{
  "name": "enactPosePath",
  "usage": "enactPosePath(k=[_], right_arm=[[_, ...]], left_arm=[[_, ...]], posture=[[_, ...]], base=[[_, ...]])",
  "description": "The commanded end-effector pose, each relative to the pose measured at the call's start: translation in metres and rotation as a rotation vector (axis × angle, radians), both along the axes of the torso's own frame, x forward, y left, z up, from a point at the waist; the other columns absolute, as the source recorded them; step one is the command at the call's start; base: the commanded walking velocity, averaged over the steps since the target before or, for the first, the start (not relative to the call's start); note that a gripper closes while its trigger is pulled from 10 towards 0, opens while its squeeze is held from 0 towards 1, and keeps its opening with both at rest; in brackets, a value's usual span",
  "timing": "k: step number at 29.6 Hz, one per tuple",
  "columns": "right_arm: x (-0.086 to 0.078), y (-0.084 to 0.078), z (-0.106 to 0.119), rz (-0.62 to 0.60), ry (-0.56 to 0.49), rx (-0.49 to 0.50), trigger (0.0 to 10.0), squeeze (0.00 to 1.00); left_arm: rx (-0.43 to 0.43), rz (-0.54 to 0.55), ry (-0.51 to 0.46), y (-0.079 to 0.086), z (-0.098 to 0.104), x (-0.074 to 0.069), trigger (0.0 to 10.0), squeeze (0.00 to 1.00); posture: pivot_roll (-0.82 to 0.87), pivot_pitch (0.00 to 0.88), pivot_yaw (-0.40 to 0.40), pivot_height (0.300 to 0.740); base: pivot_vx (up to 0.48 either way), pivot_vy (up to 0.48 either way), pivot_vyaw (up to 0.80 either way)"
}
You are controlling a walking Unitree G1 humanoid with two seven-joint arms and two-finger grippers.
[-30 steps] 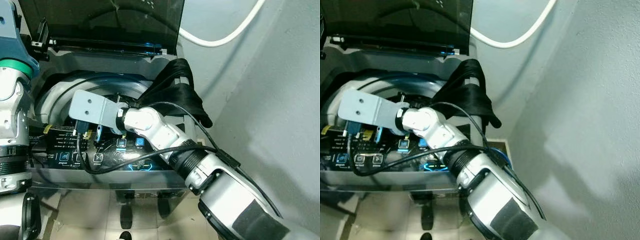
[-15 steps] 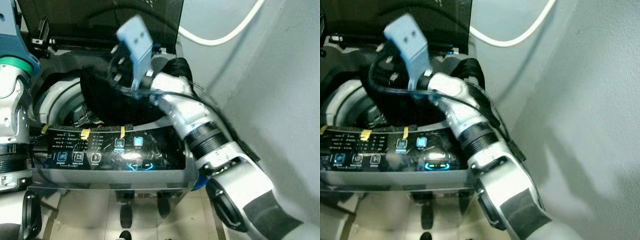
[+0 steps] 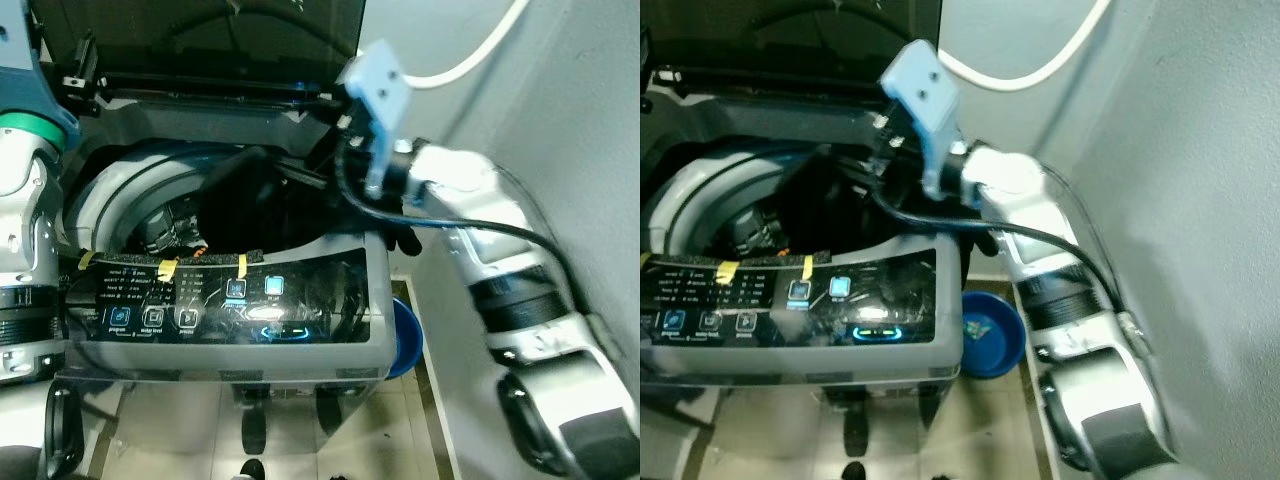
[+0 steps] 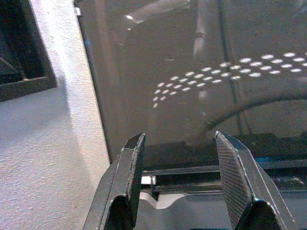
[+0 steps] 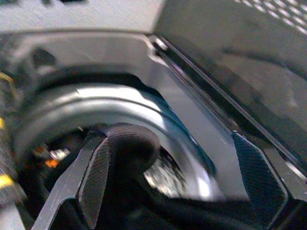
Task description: Clothes washing
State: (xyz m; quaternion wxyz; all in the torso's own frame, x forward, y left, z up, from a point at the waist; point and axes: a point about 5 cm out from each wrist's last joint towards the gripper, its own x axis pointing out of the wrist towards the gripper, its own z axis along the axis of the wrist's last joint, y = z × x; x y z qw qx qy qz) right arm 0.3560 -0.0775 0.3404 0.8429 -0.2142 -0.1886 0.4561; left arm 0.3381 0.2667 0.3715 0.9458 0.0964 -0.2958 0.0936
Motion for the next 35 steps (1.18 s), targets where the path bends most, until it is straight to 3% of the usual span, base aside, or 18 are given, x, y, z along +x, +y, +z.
enactPosePath(k=[1,3,6,9,11,13,15,18,20,22,25,29,32,35], right_arm=[[0.000,-0.011,0.005,-0.034,-0.003,0.018,10.0,0.00],[0.001,-0.018,0.007,-0.057,0.005,0.031,10.0,0.00],[0.002,-0.042,0.004,-0.084,0.082,0.072,10.0,0.00],[-0.010,-0.050,-0.012,-0.011,0.138,-0.013,10.0,0.00],[-0.016,-0.052,-0.027,0.006,0.118,-0.172,10.0,0.00],[-0.023,-0.056,-0.039,0.024,0.025,-0.390,10.0,0.00],[-0.028,-0.054,-0.041,0.056,0.007,-0.444,10.0,0.00],[-0.037,-0.046,-0.037,0.141,-0.018,-0.458,10.0,0.00],[-0.045,-0.035,-0.020,0.251,0.034,-0.316,10.0,0.00],[-0.046,-0.032,-0.013,0.272,0.051,-0.264,10.0,0.00],[-0.043,-0.029,-0.008,0.266,0.030,-0.263,10.0,0.00],[-0.031,-0.030,-0.008,0.169,0.005,-0.260,10.0,0.00],[-0.013,-0.040,-0.012,0.037,0.018,-0.258,10.0,0.00],[-0.004,-0.054,-0.026,-0.016,0.084,-0.294,10.0,0.00]], left_arm=[[0.004,-0.006,0.004,-0.002,0.000,0.001,10.0,0.00],[0.005,-0.007,0.004,-0.002,0.000,0.001,10.0,0.00],[0.007,-0.010,0.004,-0.002,0.001,0.001,10.0,0.00],[0.009,-0.006,0.005,-0.001,0.000,0.000,10.0,0.00],[0.010,-0.006,0.004,-0.001,0.001,0.000,10.0,0.00],[0.010,-0.007,0.004,-0.001,0.001,0.000,10.0,0.00],[0.010,-0.007,0.004,-0.001,0.001,0.000,10.0,0.00],[0.009,-0.009,0.003,-0.001,0.001,0.001,10.0,0.00],[0.006,-0.010,0.002,-0.002,0.000,0.001,10.0,0.00],[0.005,-0.011,0.002,-0.002,0.000,0.002,10.0,0.00],[0.004,-0.010,-0.001,-0.002,0.001,0.001,10.0,0.00],[0.003,-0.006,-0.004,-0.001,0.001,-0.001,10.0,0.00],[0.002,0.001,-0.002,0.000,0.000,-0.002,10.0,0.00],[0.001,0.002,0.000,0.000,-0.001,-0.002,10.0,0.00]], posture=[[0.03,0.203,0.025,0.740],[0.03,0.203,0.025,0.740],[0.03,0.200,0.024,0.740],[0.04,0.199,0.025,0.740],[0.04,0.197,0.024,0.740],[0.04,0.198,0.024,0.740],[0.03,0.196,0.024,0.740],[0.03,0.193,0.024,0.740],[0.03,0.189,0.023,0.740],[0.03,0.188,0.022,0.740],[0.04,0.187,0.019,0.740],[0.04,0.188,0.015,0.740],[0.04,0.191,0.012,0.740],[0.04,0.193,0.010,0.740]], base=[[0.000,0.000,0.00],[0.000,0.000,0.00],[0.000,0.000,0.00],[0.000,0.000,0.00],[0.000,0.000,0.00],[0.000,0.000,0.00],[0.000,0.000,0.00],[0.000,0.000,0.00],[0.000,0.000,0.00],[0.000,0.000,0.00],[0.000,0.000,0.00],[0.000,0.000,0.00],[0.000,0.000,0.00],[0.000,0.000,0.00]])
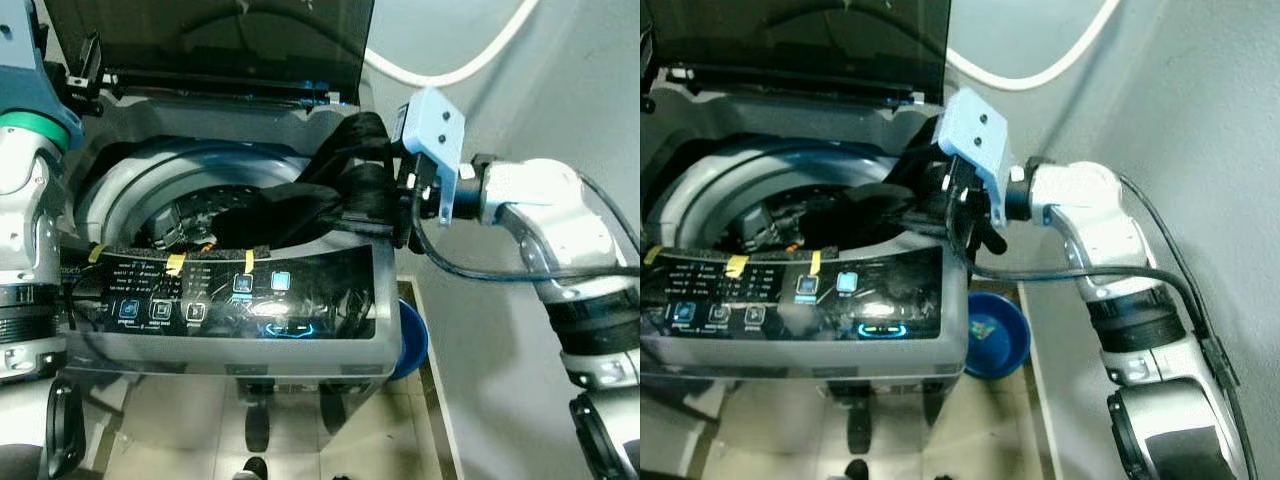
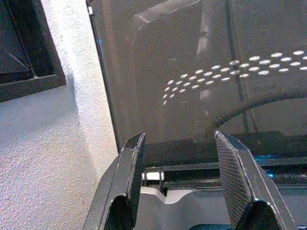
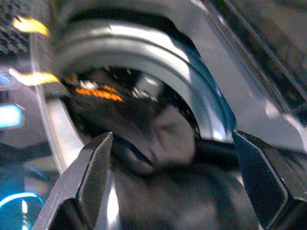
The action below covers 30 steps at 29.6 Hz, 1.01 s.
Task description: Clothes washing
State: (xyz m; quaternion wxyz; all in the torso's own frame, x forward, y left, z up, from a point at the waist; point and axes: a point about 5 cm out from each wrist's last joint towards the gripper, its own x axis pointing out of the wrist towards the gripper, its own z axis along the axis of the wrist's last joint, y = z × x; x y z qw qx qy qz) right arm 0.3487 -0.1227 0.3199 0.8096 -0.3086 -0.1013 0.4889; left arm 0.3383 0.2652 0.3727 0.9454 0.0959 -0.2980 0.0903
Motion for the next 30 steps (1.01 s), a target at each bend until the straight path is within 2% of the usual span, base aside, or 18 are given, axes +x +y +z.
enactPosePath(k=[1,2,3,4,5,6,15,17,18,21,22,23,25,26,27,28,29,30], right_arm=[[0.004,-0.009,-0.006,-0.030,0.017,-0.028,10.0,0.00],[0.005,-0.014,-0.012,-0.023,0.088,-0.001,10.0,0.00],[0.005,-0.014,-0.012,-0.023,0.088,-0.001,10.0,0.00],[0.004,-0.023,-0.019,-0.012,0.205,0.062,10.0,0.00],[0.004,-0.023,-0.019,-0.012,0.205,0.062,10.0,0.00],[0.004,-0.031,-0.024,-0.006,0.269,0.093,10.0,0.00],[0.005,-0.045,-0.035,0.002,0.359,0.108,10.0,0.00],[0.007,-0.045,-0.036,-0.015,0.355,0.106,9.5,0.00],[0.009,-0.045,-0.036,-0.030,0.346,0.110,6.4,0.00],[0.014,-0.045,-0.034,-0.073,0.323,0.125,6.2,0.00],[0.017,-0.045,-0.033,-0.108,0.299,0.130,7.6,0.00],[0.020,-0.045,-0.033,-0.138,0.274,0.125,9.9,0.00],[0.023,-0.045,-0.034,-0.168,0.247,0.112,9.7,0.00],[0.024,-0.045,-0.036,-0.176,0.241,0.103,6.6,0.00],[0.024,-0.044,-0.037,-0.177,0.239,0.096,4.8,0.00],[0.024,-0.044,-0.037,-0.177,0.239,0.096,4.8,0.00],[0.024,-0.044,-0.038,-0.175,0.238,0.088,1.3,0.00],[0.024,-0.044,-0.038,-0.175,0.238,0.088,1.3,0.00]], left_arm=[[-0.001,0.009,0.004,0.002,-0.002,-0.002,10.0,0.00],[-0.001,0.008,0.005,0.002,-0.002,-0.002,10.0,0.00],[-0.001,0.008,0.005,0.002,-0.002,-0.002,10.0,0.00],[-0.002,0.007,0.005,0.001,-0.003,-0.002,10.0,0.00],[-0.002,0.007,0.005,0.001,-0.003,-0.002,10.0,0.00],[-0.003,0.005,0.005,0.001,-0.003,-0.002,10.0,0.00],[-0.003,0.004,0.007,0.001,-0.004,-0.002,10.0,0.00],[-0.004,0.004,0.007,0.001,-0.004,-0.002,10.0,0.00],[-0.004,0.003,0.007,0.000,-0.004,-0.002,10.0,0.00],[-0.005,0.001,0.007,0.000,-0.004,-0.002,10.0,0.00],[-0.005,0.001,0.007,0.000,-0.004,-0.002,10.0,0.00],[-0.005,0.001,0.007,-0.001,-0.004,-0.002,10.0,0.00],[-0.005,0.002,0.007,0.000,-0.004,-0.002,10.0,0.00],[-0.005,0.003,0.007,0.000,-0.004,-0.003,10.0,0.00],[-0.004,0.004,0.006,0.000,-0.004,-0.003,10.0,0.00],[-0.004,0.004,0.006,0.000,-0.004,-0.003,10.0,0.00],[-0.004,0.006,0.006,0.001,-0.004,-0.003,10.0,0.00],[-0.004,0.006,0.006,0.001,-0.004,-0.003,10.0,0.00]], posture=[[0.04,0.193,0.010,0.740],[0.04,0.192,0.009,0.740],[0.04,0.192,0.009,0.740],[0.04,0.192,0.008,0.740],[0.04,0.192,0.008,0.740],[0.04,0.192,0.008,0.740],[0.04,0.193,0.008,0.740],[0.04,0.194,0.008,0.740],[0.04,0.194,0.008,0.740],[0.04,0.194,0.008,0.740],[0.04,0.194,0.008,0.740],[0.04,0.194,0.007,0.740],[0.05,0.194,0.007,0.740],[0.05,0.195,0.007,0.740],[0.05,0.195,0.007,0.740],[0.05,0.195,0.007,0.740],[0.05,0.195,0.006,0.740],[0.05,0.195,0.006,0.740]], base=[[0.000,0.000,0.00],[0.000,0.000,0.00],[0.000,0.000,0.00],[0.000,0.000,0.00],[0.000,0.000,0.00],[0.000,0.000,0.00],[0.000,0.000,0.00],[0.000,0.000,0.00],[0.000,0.000,0.00],[0.000,0.000,0.00],[0.000,0.000,0.00],[0.000,0.000,0.00],[0.000,0.000,0.00],[0.000,0.000,0.00],[0.000,0.000,0.00],[0.000,0.000,0.00],[0.000,0.000,0.00],[0.000,0.000,0.00]])
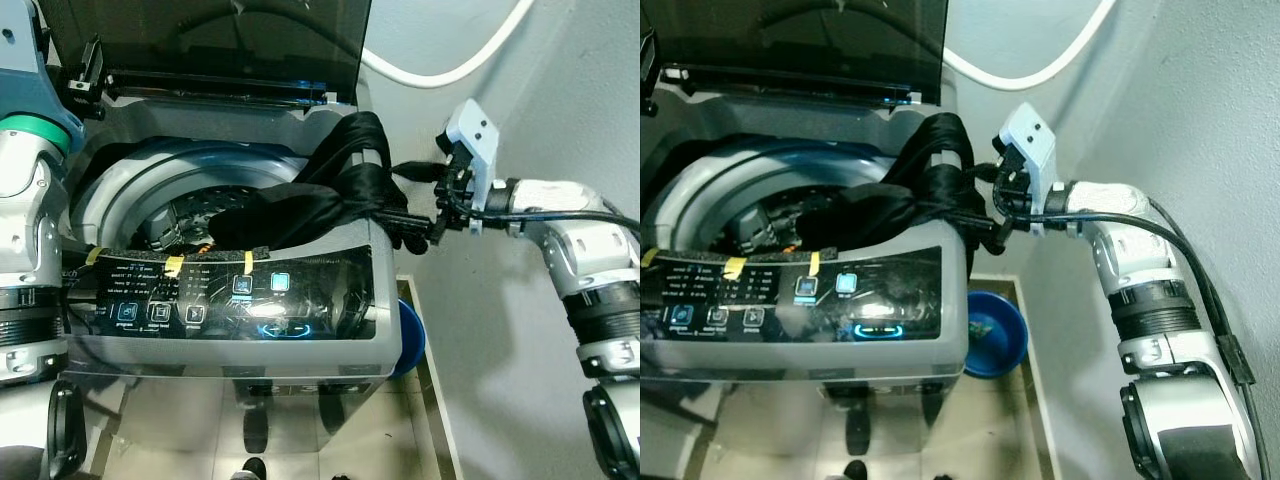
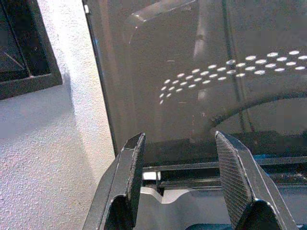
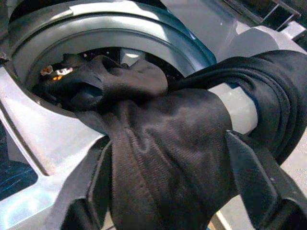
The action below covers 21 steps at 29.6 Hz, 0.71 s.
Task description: Clothes washing
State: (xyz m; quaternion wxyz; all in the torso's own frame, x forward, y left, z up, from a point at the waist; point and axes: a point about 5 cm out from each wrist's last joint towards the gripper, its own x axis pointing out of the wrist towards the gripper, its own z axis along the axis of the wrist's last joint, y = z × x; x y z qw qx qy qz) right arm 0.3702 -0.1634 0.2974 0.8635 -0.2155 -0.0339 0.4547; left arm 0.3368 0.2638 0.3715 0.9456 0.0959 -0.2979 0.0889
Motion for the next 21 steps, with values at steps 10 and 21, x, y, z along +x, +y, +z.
enactPosePath(k=[10,21], right_arm=[[0.0017,-0.0036,-0.0165,0.008,0.070,-0.028,0.0,0.00],[0.0038,-0.0009,-0.0090,0.000,0.041,0.032,0.0,0.00]], left_arm=[[-0.007,0.008,0.006,0.0021,-0.0033,-0.0019,10.0,0.00],[-0.009,0.007,0.006,0.0015,-0.0031,-0.0018,10.0,0.00]], posture=[[0.04,0.195,0.005,0.740],[0.04,0.194,0.004,0.740]], base=[[0.000,0.000,0.00],[0.000,0.000,0.00]])
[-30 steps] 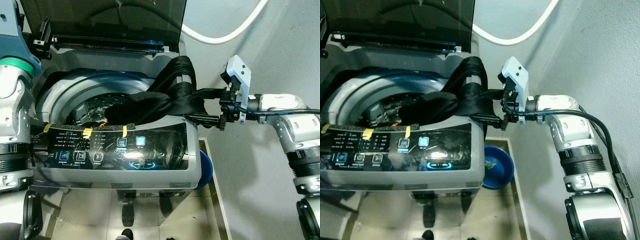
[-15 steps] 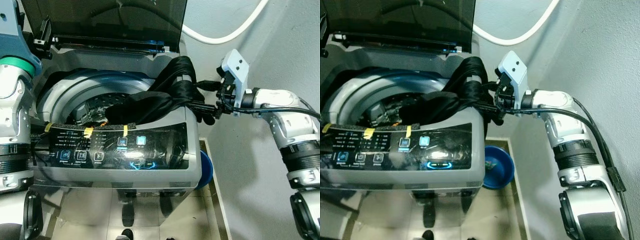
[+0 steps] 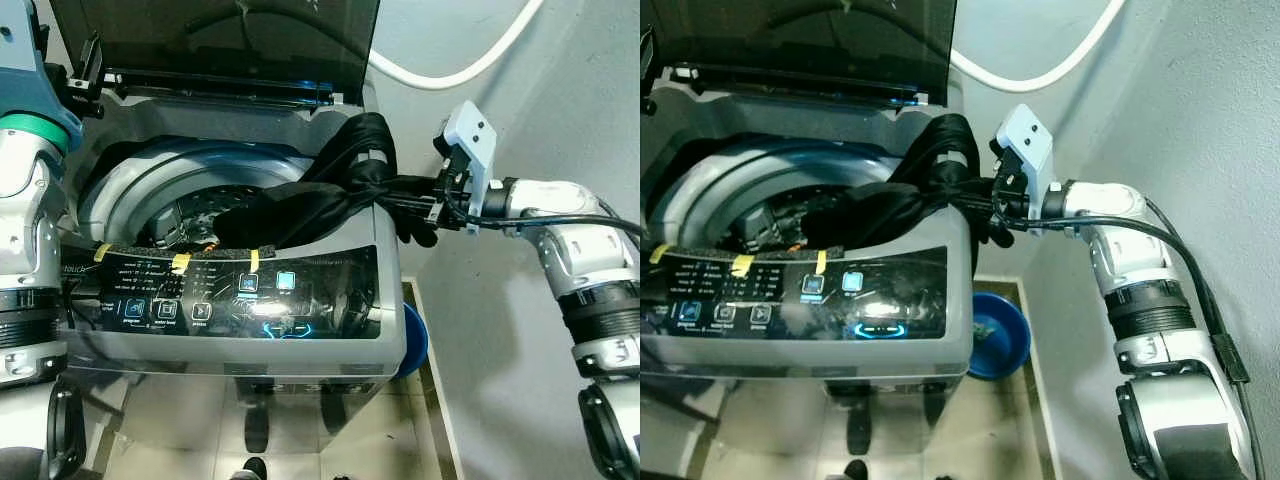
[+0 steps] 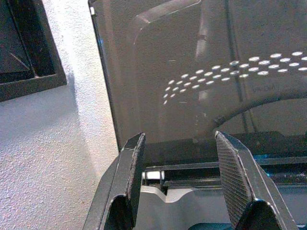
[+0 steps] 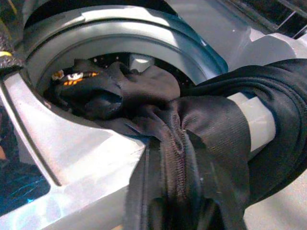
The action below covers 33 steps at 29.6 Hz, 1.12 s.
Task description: Clothes washing
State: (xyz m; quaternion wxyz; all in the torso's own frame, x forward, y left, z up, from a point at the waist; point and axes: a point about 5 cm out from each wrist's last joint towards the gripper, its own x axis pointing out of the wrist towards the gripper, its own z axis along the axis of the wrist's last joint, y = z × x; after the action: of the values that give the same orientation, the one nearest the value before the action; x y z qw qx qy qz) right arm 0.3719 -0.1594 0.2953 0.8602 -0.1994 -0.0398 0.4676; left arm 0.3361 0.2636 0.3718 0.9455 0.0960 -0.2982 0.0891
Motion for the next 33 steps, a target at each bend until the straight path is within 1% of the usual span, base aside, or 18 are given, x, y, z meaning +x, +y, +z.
enactPosePath(k=[1,6,7,9,10,13,14,15,16,17,18,21,23,25,27,30,32,33], right_arm=[[0.003,-0.004,-0.003,-0.036,0.013,0.015,0.0,0.00],[0.000,0.028,0.045,-0.027,-0.200,0.177,0.0,0.00],[-0.003,0.037,0.056,-0.013,-0.239,0.215,6.2,0.00],[-0.005,0.042,0.063,-0.007,-0.258,0.237,6.2,0.00],[-0.010,0.061,0.082,0.037,-0.307,0.294,10.0,0.00],[-0.017,0.082,0.102,0.091,-0.356,0.353,10.0,0.00],[-0.025,0.108,0.120,0.160,-0.383,0.414,10.0,0.00],[-0.025,0.108,0.120,0.160,-0.383,0.414,10.0,0.00],[-0.041,0.156,0.142,0.289,-0.380,0.503,10.0,0.00],[-0.041,0.156,0.142,0.289,-0.380,0.503,10.0,0.00],[-0.049,0.173,0.147,0.333,-0.379,0.527,10.0,0.00],[-0.057,0.194,0.146,0.391,-0.336,0.534,10.0,0.00],[-0.060,0.222,0.112,0.439,-0.288,0.353,10.0,0.00],[-0.060,0.222,0.112,0.439,-0.288,0.353,10.0,0.00],[-0.044,0.232,0.051,0.334,-0.280,0.100,10.0,0.00],[-0.033,0.227,0.020,0.254,-0.291,-0.020,10.0,0.00],[-0.033,0.227,0.020,0.254,-0.291,-0.020,10.0,0.00],[-0.028,0.223,0.016,0.216,-0.299,-0.043,10.0,0.12]], left_arm=[[-0.009,0.007,0.007,0.002,-0.003,-0.001,10.0,0.00],[-0.013,0.003,0.010,0.001,-0.005,0.000,10.0,0.00],[-0.014,0.001,0.010,0.000,-0.005,0.000,10.0,0.00],[-0.014,0.000,0.010,-0.001,-0.005,0.001,10.0,0.00],[-0.016,-0.006,0.010,-0.002,-0.005,0.002,10.0,0.00],[-0.017,-0.012,0.009,-0.004,-0.005,0.003,10.0,0.00],[-0.022,-0.019,0.006,-0.006,-0.005,0.004,10.0,0.00],[-0.022,-0.019,0.006,-0.006,-0.005,0.004,10.0,0.00],[-0.028,-0.029,0.002,-0.009,-0.006,0.006,10.0,0.00],[-0.028,-0.029,0.002,-0.009,-0.006,0.006,10.0,0.00],[-0.029,-0.032,0.000,-0.010,-0.006,0.006,10.0,0.00],[-0.029,-0.031,-0.008,-0.010,-0.004,0.004,10.0,0.00],[-0.026,-0.014,-0.019,-0.005,-0.001,-0.001,10.0,0.00],[-0.026,-0.014,-0.019,-0.005,-0.001,-0.001,10.0,0.00],[-0.023,0.007,-0.022,0.001,-0.001,-0.006,10.0,0.00],[-0.022,0.015,-0.019,0.003,-0.002,-0.008,10.0,0.00],[-0.022,0.015,-0.019,0.003,-0.002,-0.008,10.0,0.00],[-0.021,0.014,-0.017,0.002,-0.003,-0.008,10.0,0.00]], posture=[[0.04,0.194,0.004,0.740],[0.04,0.194,0.009,0.740],[0.03,0.193,0.011,0.740],[0.03,0.193,0.011,0.740],[0.02,0.191,0.010,0.740],[0.02,0.191,0.010,0.740],[0.01,0.182,0.006,0.740],[0.01,0.182,0.006,0.740],[0.01,0.176,0.002,0.740],[0.01,0.176,0.002,0.740],[0.02,0.173,-0.002,0.740],[0.03,0.168,-0.014,0.740],[0.05,0.168,-0.025,0.740],[0.05,0.168,-0.025,0.740],[0.06,0.174,-0.031,0.740],[0.06,0.178,-0.030,0.740],[0.06,0.178,-0.030,0.740],[0.05,0.184,-0.025,0.740]], base=[[0.000,0.000,0.00],[0.000,0.000,0.00],[0.000,0.000,0.00],[0.000,0.000,0.00],[0.000,0.000,0.00],[0.000,0.000,0.00],[0.000,0.000,0.00],[0.000,0.000,0.00],[0.000,0.000,0.00],[0.000,0.000,0.00],[0.000,0.000,0.00],[0.000,0.000,0.00],[0.000,0.000,0.00],[0.000,0.000,0.00],[0.000,0.000,0.00],[0.000,0.000,0.00],[0.000,0.000,0.00],[0.000,0.000,0.00]])
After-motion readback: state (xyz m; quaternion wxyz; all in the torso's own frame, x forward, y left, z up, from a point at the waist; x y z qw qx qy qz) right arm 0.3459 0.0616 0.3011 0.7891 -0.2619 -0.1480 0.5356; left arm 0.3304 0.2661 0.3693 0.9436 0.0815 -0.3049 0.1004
